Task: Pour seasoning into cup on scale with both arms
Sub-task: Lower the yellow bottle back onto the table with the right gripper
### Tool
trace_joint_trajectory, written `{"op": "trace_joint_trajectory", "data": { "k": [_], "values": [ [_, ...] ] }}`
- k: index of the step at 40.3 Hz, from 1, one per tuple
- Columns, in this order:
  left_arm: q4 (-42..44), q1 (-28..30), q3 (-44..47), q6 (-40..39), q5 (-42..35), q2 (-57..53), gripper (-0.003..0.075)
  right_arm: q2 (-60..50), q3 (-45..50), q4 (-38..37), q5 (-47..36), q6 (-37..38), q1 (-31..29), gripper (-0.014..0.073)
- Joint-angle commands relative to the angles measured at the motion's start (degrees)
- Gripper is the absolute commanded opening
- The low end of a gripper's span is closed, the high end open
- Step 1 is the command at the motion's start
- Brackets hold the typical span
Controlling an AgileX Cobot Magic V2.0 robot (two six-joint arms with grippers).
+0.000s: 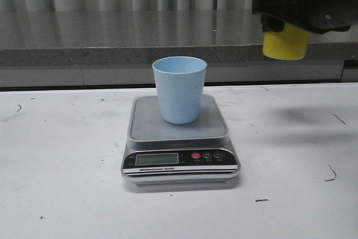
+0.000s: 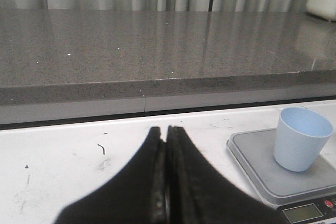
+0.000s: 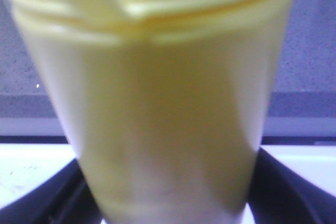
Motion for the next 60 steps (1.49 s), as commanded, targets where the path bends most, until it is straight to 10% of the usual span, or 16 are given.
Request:
{"op": "trace_joint_trajectory", "data": {
  "k": [1,60],
  "values": [
    [-0.4,0.1,-1.62,-0.54,-4.71,0.51,-0.002,-2.95,2.15,-1.91,-9.28,0.11,1.36,0.0263],
    [-0.4,0.1,-1.62,-0.54,-4.71,0.51,-0.002,8.39,11.89,-7.36,-17.88,12.97,1.71,0.0354]
  ]
}}
